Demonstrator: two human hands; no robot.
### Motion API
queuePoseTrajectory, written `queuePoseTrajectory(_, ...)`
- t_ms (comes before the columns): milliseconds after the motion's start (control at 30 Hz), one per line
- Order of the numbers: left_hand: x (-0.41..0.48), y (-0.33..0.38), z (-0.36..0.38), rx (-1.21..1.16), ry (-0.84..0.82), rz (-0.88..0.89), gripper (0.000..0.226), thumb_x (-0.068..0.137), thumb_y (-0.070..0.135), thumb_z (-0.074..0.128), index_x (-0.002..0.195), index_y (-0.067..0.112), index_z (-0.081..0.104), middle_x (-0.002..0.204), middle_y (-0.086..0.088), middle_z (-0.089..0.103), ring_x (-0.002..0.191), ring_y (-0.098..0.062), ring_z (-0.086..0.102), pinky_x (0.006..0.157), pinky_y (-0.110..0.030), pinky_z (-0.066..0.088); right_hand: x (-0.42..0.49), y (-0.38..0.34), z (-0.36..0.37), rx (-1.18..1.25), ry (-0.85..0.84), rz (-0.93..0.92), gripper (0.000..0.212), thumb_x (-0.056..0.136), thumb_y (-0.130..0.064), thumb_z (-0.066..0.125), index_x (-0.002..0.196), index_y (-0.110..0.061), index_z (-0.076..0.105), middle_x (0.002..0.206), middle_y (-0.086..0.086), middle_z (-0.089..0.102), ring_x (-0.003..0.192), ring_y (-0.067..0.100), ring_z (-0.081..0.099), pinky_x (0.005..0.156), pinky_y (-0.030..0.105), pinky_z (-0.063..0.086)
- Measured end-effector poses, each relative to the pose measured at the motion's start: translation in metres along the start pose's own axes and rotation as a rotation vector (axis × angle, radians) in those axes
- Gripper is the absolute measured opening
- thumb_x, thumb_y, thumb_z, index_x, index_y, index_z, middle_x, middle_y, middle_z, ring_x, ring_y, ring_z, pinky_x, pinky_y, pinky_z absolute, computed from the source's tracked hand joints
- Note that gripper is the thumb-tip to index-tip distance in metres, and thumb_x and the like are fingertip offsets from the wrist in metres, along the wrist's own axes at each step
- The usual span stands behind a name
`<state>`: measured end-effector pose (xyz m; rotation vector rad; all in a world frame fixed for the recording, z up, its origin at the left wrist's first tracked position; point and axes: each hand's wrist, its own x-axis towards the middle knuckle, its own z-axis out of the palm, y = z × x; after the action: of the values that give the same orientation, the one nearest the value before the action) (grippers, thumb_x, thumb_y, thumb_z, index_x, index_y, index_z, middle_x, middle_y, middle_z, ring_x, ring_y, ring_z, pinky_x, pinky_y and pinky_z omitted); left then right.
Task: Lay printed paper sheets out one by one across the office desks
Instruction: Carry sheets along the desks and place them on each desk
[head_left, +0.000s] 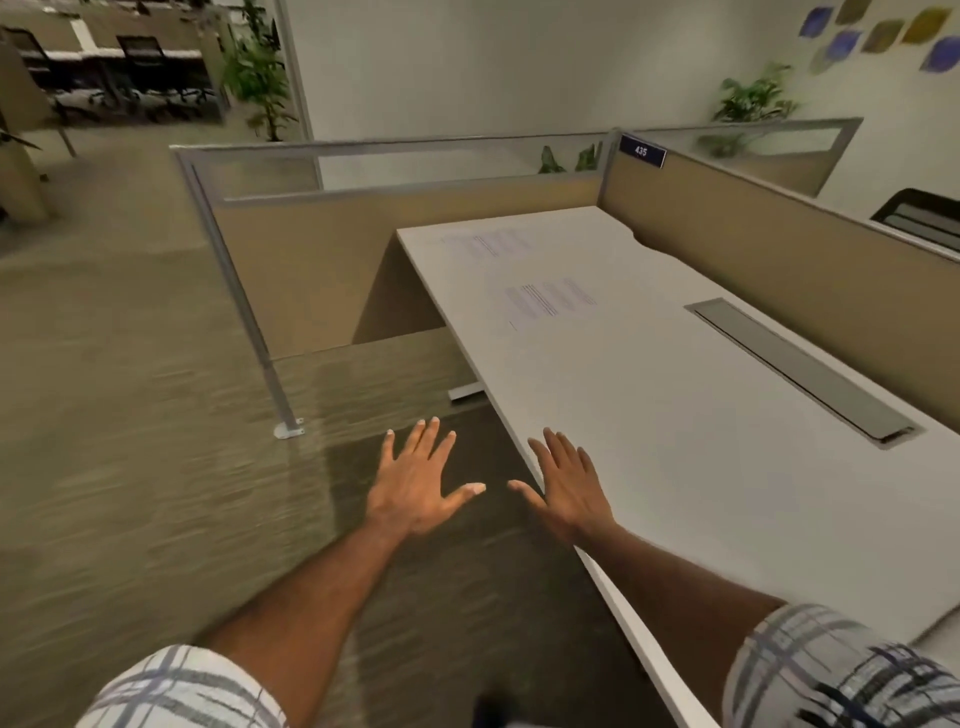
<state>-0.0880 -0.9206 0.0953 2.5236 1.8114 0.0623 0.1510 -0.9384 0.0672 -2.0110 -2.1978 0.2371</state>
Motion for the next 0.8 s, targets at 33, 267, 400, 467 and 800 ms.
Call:
queuePoseTrajectory(33,0.017,-0.007,0.001,0.009,-0.007,0.008,0.103,0.076,0.089,0.003,0.156,0.025,0.013,0.165,-0.004,0.002,0.152,-0.020,0.000,0.120,-0.058,-0.002,0.016,0.002,0.003,-0.010,0.000,0.012,0.081,0.089,-0.076,0.020,0.155,-0.029,0.015,0.165,0.000,0.001,0.152,0.023,-0.002,0.115,0.038,-0.010)
queuePoseTrajectory(267,0.151,-0.056,0.006,0.028,-0.024,0.069,0.102,0.077,0.089,0.005,0.156,0.025,0.011,0.165,-0.004,0.000,0.152,-0.020,-0.002,0.119,-0.059,0.000,0.145,0.020,0.025,0.009,0.013,0.080,0.082,0.088,-0.078,0.016,0.155,-0.029,0.014,0.166,0.000,-0.001,0.152,0.023,-0.003,0.115,0.039,-0.011)
queuePoseTrajectory(400,0.238,-0.077,0.002,0.029,-0.037,0.093,0.101,0.077,0.088,0.007,0.155,0.025,0.012,0.165,-0.004,0.001,0.152,-0.021,-0.001,0.119,-0.059,0.000,0.218,0.031,0.027,0.031,0.010,0.136,0.082,0.088,-0.077,0.016,0.155,-0.030,0.014,0.165,0.000,-0.001,0.152,0.023,-0.003,0.115,0.040,-0.011)
queuePoseTrajectory(467,0.278,-0.083,-0.004,0.022,-0.027,0.118,0.102,0.076,0.089,0.005,0.155,0.025,0.011,0.165,-0.004,0.002,0.152,-0.021,-0.001,0.119,-0.059,-0.001,0.253,0.038,0.023,0.036,0.016,0.162,0.082,0.088,-0.078,0.017,0.155,-0.030,0.014,0.165,-0.001,-0.001,0.152,0.023,-0.003,0.117,0.042,-0.010)
queuePoseTrajectory(800,0.454,-0.094,0.011,0.059,-0.058,0.293,0.097,0.080,0.086,0.007,0.156,0.027,0.002,0.164,-0.001,-0.008,0.151,-0.019,-0.011,0.119,-0.055,-0.009,0.372,0.069,0.019,0.061,0.027,0.312,0.082,0.090,-0.076,0.016,0.156,-0.027,0.011,0.165,0.001,-0.003,0.152,0.022,-0.004,0.122,0.045,-0.004)
